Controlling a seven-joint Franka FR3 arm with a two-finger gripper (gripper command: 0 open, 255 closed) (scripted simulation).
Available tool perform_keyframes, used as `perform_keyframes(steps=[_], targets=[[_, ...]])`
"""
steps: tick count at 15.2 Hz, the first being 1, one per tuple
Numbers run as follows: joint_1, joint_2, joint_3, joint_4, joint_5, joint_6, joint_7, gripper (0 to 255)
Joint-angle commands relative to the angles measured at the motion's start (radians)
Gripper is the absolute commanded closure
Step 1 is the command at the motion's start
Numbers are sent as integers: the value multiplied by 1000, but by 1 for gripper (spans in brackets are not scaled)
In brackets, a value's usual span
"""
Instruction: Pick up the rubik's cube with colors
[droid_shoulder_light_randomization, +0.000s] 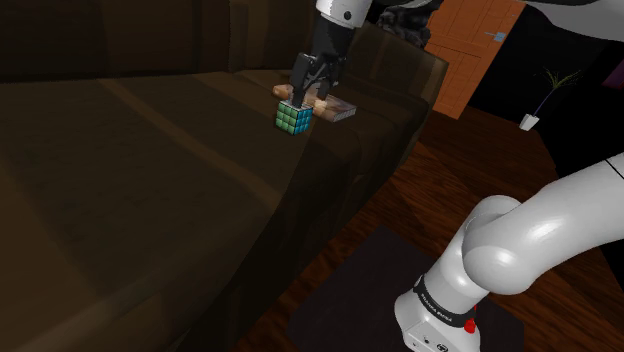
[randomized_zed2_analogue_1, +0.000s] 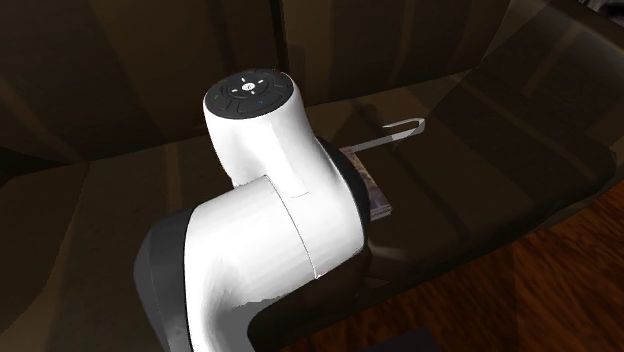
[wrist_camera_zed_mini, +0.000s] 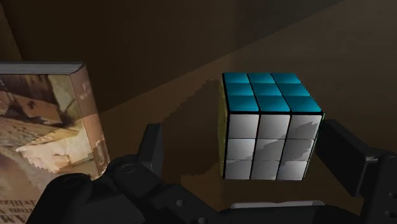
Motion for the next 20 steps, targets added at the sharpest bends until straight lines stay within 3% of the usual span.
perform_keyframes(steps=[1, 11, 12, 20], targets=[[4, 61, 27, 63, 0, 9, 39, 0], [7, 54, 31, -45, 2, 110, 43, 0], [7, 53, 31, -46, 2, 110, 42, 255], [7, 53, 31, -47, 2, 110, 42, 255]])
